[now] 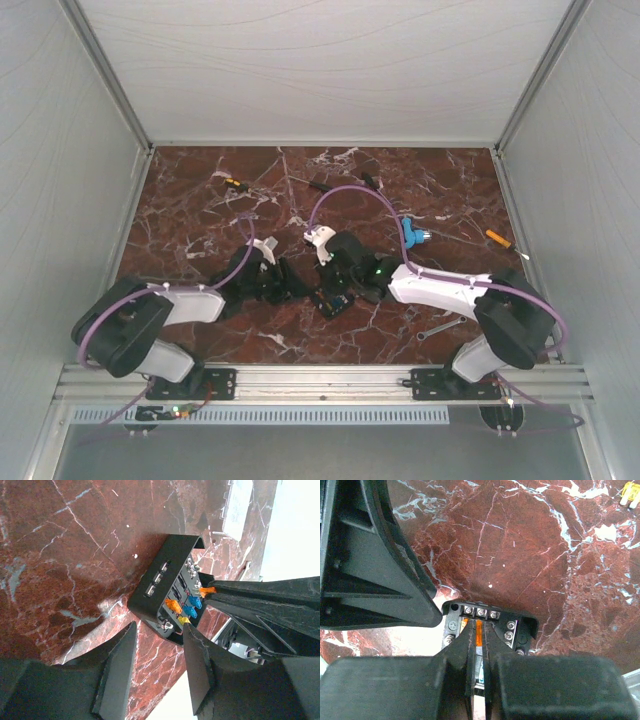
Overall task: Snap on the fuse box
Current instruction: Install the fuse at the fuse box base.
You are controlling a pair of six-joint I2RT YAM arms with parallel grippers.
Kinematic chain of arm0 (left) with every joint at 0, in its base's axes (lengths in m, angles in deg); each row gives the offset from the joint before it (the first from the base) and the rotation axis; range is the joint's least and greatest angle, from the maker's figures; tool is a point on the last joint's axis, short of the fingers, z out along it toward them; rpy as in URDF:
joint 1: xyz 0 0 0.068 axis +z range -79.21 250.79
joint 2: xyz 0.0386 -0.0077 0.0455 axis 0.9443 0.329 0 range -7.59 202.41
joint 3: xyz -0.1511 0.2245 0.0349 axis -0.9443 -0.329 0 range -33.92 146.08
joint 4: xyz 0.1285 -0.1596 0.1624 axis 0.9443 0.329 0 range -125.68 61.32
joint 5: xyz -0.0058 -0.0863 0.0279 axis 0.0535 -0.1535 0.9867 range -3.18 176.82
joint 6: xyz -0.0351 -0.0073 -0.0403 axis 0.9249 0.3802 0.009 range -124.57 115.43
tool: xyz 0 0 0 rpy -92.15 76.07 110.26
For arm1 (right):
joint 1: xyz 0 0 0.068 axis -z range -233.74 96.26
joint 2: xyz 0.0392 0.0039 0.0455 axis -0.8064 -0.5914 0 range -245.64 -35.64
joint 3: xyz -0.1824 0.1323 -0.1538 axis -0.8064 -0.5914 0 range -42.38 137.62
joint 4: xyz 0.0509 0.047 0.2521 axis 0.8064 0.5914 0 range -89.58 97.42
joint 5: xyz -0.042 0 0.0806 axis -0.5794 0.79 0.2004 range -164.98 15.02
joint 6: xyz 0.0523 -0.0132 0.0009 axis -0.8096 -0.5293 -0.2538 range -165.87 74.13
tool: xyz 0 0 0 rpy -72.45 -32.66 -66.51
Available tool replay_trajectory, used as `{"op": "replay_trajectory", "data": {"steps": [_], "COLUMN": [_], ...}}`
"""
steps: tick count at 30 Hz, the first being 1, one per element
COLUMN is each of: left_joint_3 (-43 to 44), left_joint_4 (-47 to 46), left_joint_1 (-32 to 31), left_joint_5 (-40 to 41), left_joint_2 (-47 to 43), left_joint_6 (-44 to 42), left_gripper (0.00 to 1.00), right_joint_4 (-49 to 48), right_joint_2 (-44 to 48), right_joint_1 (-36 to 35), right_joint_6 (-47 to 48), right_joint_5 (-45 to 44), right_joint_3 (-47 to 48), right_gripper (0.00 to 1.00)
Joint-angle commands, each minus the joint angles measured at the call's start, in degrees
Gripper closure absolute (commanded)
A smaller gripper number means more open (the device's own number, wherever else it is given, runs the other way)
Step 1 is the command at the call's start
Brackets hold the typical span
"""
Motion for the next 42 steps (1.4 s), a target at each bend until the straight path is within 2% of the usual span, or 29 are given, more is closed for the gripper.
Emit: {"op": "replay_trajectory", "data": {"steps": [1,17,39,42], "left_joint_3": [2.7,4.3,3.5,3.4], "left_joint_4": [-3.1,-3.7,-5.1,-5.1], "left_joint_1": [0.2,0.2,0.2,0.2], "left_joint_5": [-0.6,-2.2,-2.9,-2.9], "left_joint_2": [1.4,7.3,8.4,8.2], "left_joint_6": [1.8,3.3,4.4,4.4], "left_gripper": [0.58,0.7,0.8,0.8], "right_joint_4": [-4.2,-2.7,-3.1,-2.5], "right_joint_2": [-1.4,-1.6,-4.1,-4.1], "right_joint_1": [-0.9,-2.1,-3.2,-3.4], "right_joint_6": [-1.9,-3.9,-6.6,-6.4], "right_joint_5": [-2.2,-3.9,-6.3,-6.1], "right_joint_3": [-0.8,-2.2,-1.8,-1.6], "right_gripper": [1.0,1.0,1.0,0.97]}}
